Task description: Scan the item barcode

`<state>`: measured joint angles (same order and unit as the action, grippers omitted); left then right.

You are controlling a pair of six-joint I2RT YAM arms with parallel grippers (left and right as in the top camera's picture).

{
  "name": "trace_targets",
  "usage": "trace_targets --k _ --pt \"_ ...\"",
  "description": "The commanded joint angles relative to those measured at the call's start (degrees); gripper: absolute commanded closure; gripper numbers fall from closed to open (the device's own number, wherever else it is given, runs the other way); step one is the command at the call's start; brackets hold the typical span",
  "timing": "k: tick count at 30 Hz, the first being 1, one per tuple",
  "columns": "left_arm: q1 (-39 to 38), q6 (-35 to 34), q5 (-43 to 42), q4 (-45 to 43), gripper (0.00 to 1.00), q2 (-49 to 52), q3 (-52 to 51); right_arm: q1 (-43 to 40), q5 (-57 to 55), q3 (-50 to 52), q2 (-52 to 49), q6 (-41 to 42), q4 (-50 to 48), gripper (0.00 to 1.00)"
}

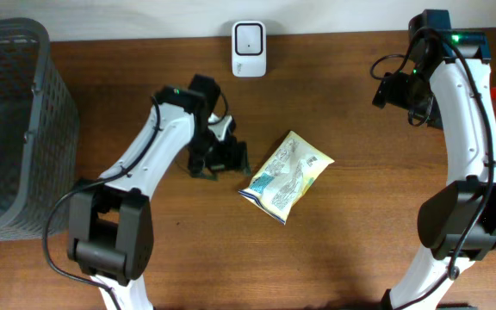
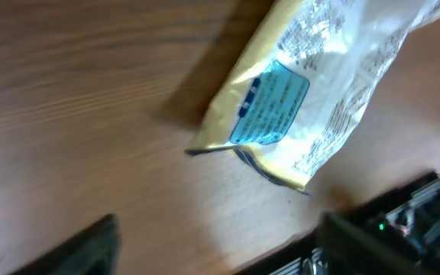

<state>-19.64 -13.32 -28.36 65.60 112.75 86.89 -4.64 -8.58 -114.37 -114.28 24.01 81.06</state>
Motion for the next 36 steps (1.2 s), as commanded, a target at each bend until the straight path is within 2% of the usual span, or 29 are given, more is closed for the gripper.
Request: trace_targets --k 1,5,8,11,15,18,24,26,29,31,33,35,36 --pt "-0.9 -2.6 -7.9 -4.6 0.21 -0.2 -7.7 -0.3 -0.9 -0.9 0.6 0.3 0.2 0.01" --pt "-1.7 -5.4 -7.9 -9.6 0.21 -0.2 -12.2 -0.3 -0.9 -0.9 0.6 0.3 0.2 0.01" --pt "-2.8 -6.4 -7.8 -13.2 0.28 -0.2 -13.0 -0.3 -0.9 -0.9 0.6 0.3 0.2 0.01" --pt "-4.2 -6.7 -4.6 -16.2 0.28 -0.2 -13.0 -0.3 -0.9 -0.9 0.6 0.3 0.2 0.01" --pt "-6.6 -10.3 0.5 -18.3 0.34 0.1 -13.0 -0.3 -0.9 -0.9 0.6 0.3 0.2 0.01" --pt "-7.6 -13.2 5.0 -18.7 0.34 0.7 -13.0 -0.3 -0.9 -0.9 0.6 0.3 0.2 0.01" --pt "-8.1 -13.7 5.6 -24.9 0.32 2.4 -13.0 -0.3 -0.9 -0.9 0.6 0.3 0.2 0.01" --pt "-8.1 -13.7 5.9 -27.4 0.39 2.6 -13.0 -0.3 -0.9 -0.9 0.6 0.3 0.2 0.01" --pt "-8.1 -13.7 6.0 -29.4 0.65 2.6 -13.0 -0.3 -0.9 -0.9 0.6 0.3 0.2 0.01" --pt "-8.1 -13.7 6.2 -29.6 0.76 2.6 -13.0 -0.3 -0.9 -0.9 0.6 0.3 0.2 0.02" --pt "-8.1 -13.7 7.9 -29.6 0.91 2.6 -13.0 -0.3 -0.9 -0.9 0.6 0.3 0.2 0.01" --pt "-8.1 -13.7 10.3 -29.6 1.00 2.6 -13.0 -0.3 -0.9 -0.9 0.6 0.3 0.2 0.01" --pt "-8.1 -13.7 11.5 -29.6 1.00 2.6 -13.0 -0.3 -0.9 -0.9 0.6 0.3 0.2 0.01"
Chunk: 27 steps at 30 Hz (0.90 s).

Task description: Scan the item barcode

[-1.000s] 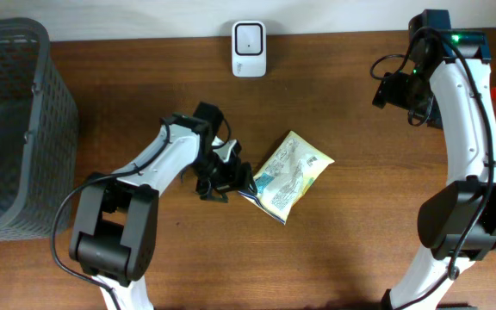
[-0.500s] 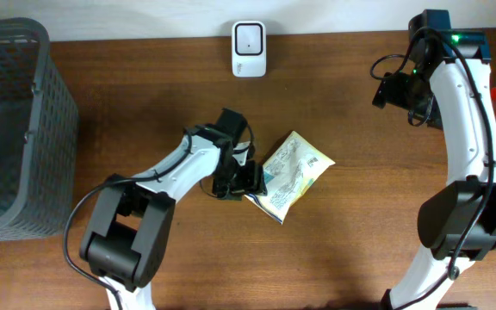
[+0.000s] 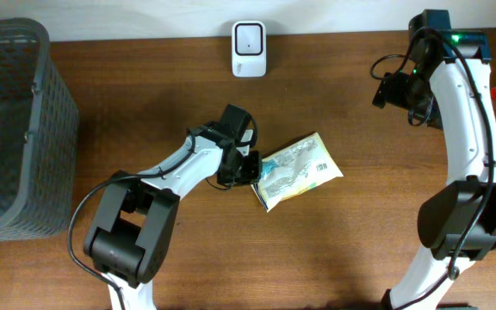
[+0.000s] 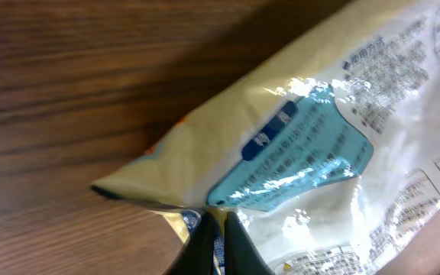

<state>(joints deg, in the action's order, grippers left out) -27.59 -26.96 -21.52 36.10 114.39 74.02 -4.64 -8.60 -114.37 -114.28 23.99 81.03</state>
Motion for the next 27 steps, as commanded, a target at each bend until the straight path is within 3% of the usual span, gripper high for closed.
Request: trace_targets --k 1,9,10,11,12,13,27 --pt "-0.1 0.0 5.3 0.0 1.00 1.0 -0.1 -0.3 -0.9 -0.9 0.6 0.3 0.2 0.01" --pt "2.5 0.0 5.2 2.1 1.00 1.0 2.4 -0.3 -0.9 -0.9 0.6 0.3 0.2 0.01" --pt "3.0 0.0 4.8 2.2 0.87 1.0 2.9 -0.3 -0.9 -0.9 0.6 0.3 0.2 0.01" --pt "3.6 0.0 4.2 2.1 0.32 1.0 3.3 -0.3 -0.9 -0.9 0.6 0.3 0.2 0.01" --pt "4.1 0.0 3.4 2.1 0.08 1.0 3.6 -0.3 -0.9 -0.9 0.6 0.3 0.2 0.01" --pt "4.6 0.0 2.3 2.1 0.01 1.0 3.7 -0.3 -0.9 -0.9 0.6 0.3 0.2 0.01" --pt "2.1 -0.1 -0.3 -5.2 0.01 4.1 3.7 -0.3 -0.9 -0.9 0.6 0.3 0.2 0.01"
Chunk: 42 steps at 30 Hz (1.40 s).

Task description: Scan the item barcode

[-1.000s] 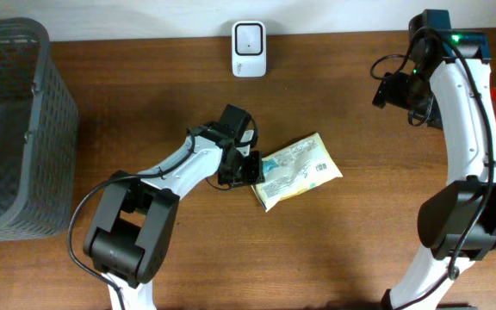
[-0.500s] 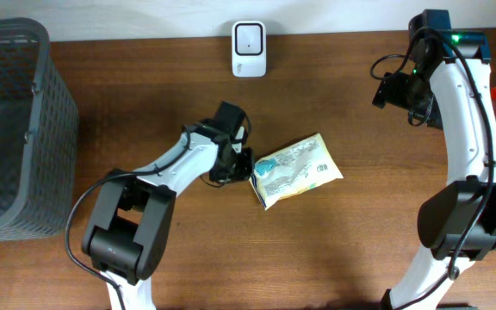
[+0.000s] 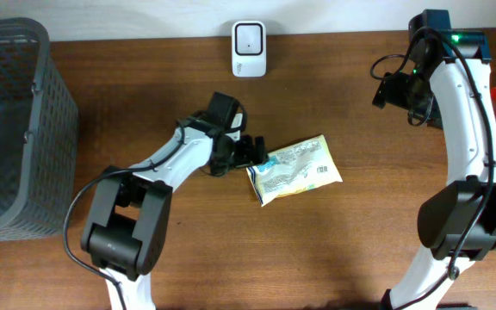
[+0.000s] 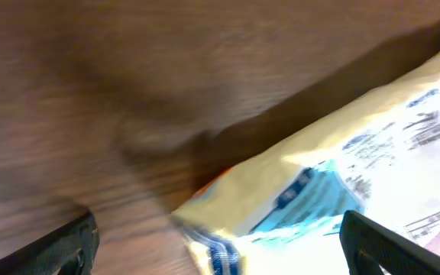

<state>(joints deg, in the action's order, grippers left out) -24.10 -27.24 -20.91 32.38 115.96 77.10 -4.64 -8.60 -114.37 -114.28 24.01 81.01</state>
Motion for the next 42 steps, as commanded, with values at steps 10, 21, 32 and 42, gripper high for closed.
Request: trace_targets --k 10,21,32,42 --pt "-4.2 -0.6 0.3 -5.0 0.71 3.1 0.6 -0.3 -0.9 -0.9 0.6 0.3 0.2 0.01" --pt "-0.4 3.5 11.8 9.0 1.00 2.7 8.3 -0.3 -0.9 -0.9 0.6 0.3 0.2 0.01" --pt "1.1 25.2 29.8 22.8 0.50 2.7 26.8 -0.3 -0.9 -0.9 0.6 0.3 0.2 0.01" --pt "1.8 23.0 31.6 27.3 0.88 2.2 27.3 -0.3 -0.9 -0.9 0.6 0.3 0.2 0.01"
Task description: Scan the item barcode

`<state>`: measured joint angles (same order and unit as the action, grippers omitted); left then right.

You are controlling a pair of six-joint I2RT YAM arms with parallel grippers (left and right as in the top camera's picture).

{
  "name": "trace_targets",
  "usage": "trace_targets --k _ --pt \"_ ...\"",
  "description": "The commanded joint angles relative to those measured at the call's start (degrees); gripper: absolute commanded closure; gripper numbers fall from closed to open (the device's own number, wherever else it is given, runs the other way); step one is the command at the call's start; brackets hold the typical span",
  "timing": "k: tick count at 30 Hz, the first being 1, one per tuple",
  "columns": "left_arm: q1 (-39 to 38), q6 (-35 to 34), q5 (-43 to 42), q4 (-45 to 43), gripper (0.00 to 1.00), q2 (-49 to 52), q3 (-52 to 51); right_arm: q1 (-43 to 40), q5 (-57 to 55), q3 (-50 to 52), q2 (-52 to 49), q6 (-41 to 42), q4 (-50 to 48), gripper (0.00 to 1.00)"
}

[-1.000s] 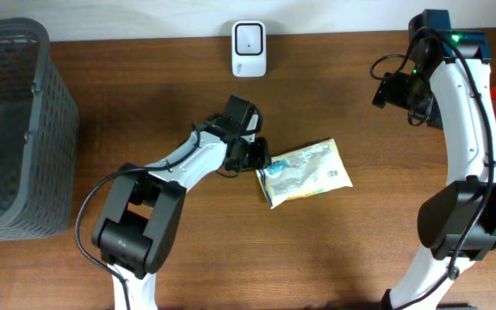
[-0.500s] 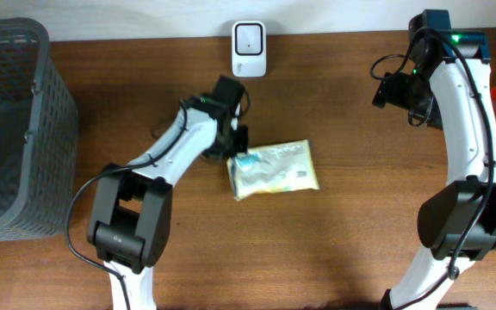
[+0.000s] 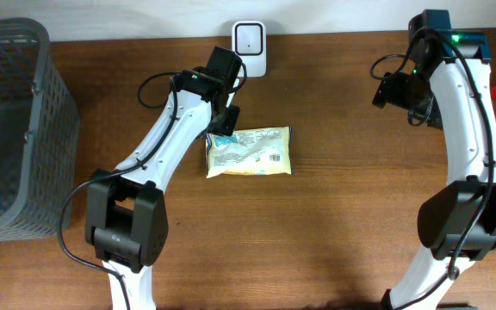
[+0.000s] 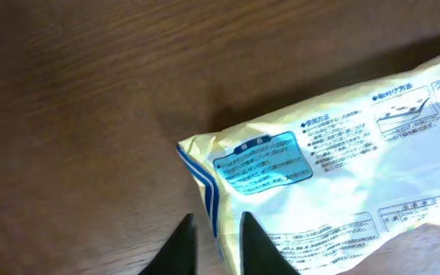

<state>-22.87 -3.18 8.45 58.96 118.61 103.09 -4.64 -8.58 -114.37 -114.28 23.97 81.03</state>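
The item, a pale yellow snack packet (image 3: 252, 151) with a blue label, lies lengthwise on the table just in front of the white scanner (image 3: 249, 37). Its printed back faces up (image 4: 342, 176). My left gripper (image 4: 216, 244) is shut on the packet's left end seam, with the blue-striped edge between the two dark fingertips; in the overhead view the left gripper (image 3: 222, 127) sits at the packet's upper left corner. My right gripper (image 3: 388, 89) hangs at the back right, far from the packet, and its fingers are too small to read.
A dark grey mesh basket (image 3: 7, 129) fills the left edge of the table. Some colourful items show at the far right edge behind the right arm. The brown wooden table (image 3: 334, 241) stretches in front.
The left gripper was open beside the packet's left end; now it is shut on that end. Packet and gripper have moved left and back, to under the scanner, and the packet lies level.
The left gripper first stood open left of the packet, which lay slanted mid-table. Then it was shut on the packet's near corner and the packet had turned. Then it was open again at the left end. Now it grips that end below the scanner.
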Motion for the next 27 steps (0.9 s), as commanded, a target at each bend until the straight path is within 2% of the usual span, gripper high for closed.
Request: trace_targets --k 1,2,3,4,5,6,7,10,11,12,13,15,17,18,19,20,21,23,27 --pt "0.7 -2.2 2.4 1.3 0.84 -0.7 1.7 -0.3 -0.9 -0.9 0.6 0.4 0.2 0.01" --pt "0.7 -3.2 2.3 1.9 0.76 -1.0 2.1 -0.3 -0.9 -0.9 0.6 0.4 0.2 0.01" --pt "0.8 -3.9 2.3 2.3 0.61 -1.3 2.4 -0.3 -0.9 -0.9 0.6 0.4 0.2 0.01" --pt "0.8 -3.9 1.7 2.4 0.38 -1.5 2.4 -0.3 -0.9 -0.9 0.6 0.4 0.2 0.01" --pt "0.8 -3.8 0.5 2.7 0.20 -1.5 2.4 -0.3 -0.9 -0.9 0.6 0.4 0.2 0.01" --pt "0.8 -3.8 -1.2 3.0 0.08 -1.5 2.4 -0.3 -0.9 -0.9 0.6 0.4 0.2 0.02" --pt "0.8 -3.8 -4.0 3.3 0.02 -1.4 2.3 -0.3 -0.9 -0.9 0.6 0.4 0.2 0.02" --pt "0.8 -3.8 -8.5 3.7 0.01 -1.4 2.3 -0.3 -0.9 -0.9 0.6 0.4 0.2 0.01" --pt "0.8 -3.8 -8.5 3.7 0.24 -1.4 2.3 -0.3 -0.9 -0.9 0.6 0.4 0.2 0.01" --pt "0.8 -3.8 -8.4 3.7 0.57 -1.4 2.2 -0.3 -0.9 -0.9 0.6 0.7 -0.1 0.01" --pt "0.8 -3.8 -8.4 3.7 0.71 -1.4 2.2 -0.3 -0.6 -0.9 0.6 1.8 -1.7 0.01" --pt "0.9 -3.9 -8.0 3.7 0.82 -1.4 2.2 -0.3 4.5 -0.9 0.6 3.1 -4.3 0.01" --pt "1.5 -3.9 -8.1 3.8 1.00 -1.4 2.2 -0.3 9.5 -0.9 0.6 3.1 -4.5 0.01" --pt "1.8 -3.9 -8.1 3.8 1.00 -1.4 2.1 -0.3 11.8 -0.9 0.6 3.1 -4.8 0.00" --pt "2.2 -4.1 -8.1 3.8 1.00 -1.4 2.1 -0.2 14.6 -0.9 0.6 3.1 -5.0 0.20" --pt "2.7 -5.1 -8.1 4.0 1.00 -1.4 1.9 0.1 18.8 -0.9 0.4 3.1 -5.0 0.50" --pt "3.3 -6.3 -8.1 4.3 1.00 -1.3 1.9 0.9 22.8 -0.4 0.3 2.3 -5.3 0.62" --pt "4.2 -6.9 -9.2 4.5 1.00 -1.1 1.9 3.7 27.3 0.9 -0.3 -1.1 -7.0 0.95" --pt "4.8 -6.8 -18.0 4.4 1.00 0.1 1.9 11.1 27.5 4.9 -1.8 -2.6 -12.3 0.96"
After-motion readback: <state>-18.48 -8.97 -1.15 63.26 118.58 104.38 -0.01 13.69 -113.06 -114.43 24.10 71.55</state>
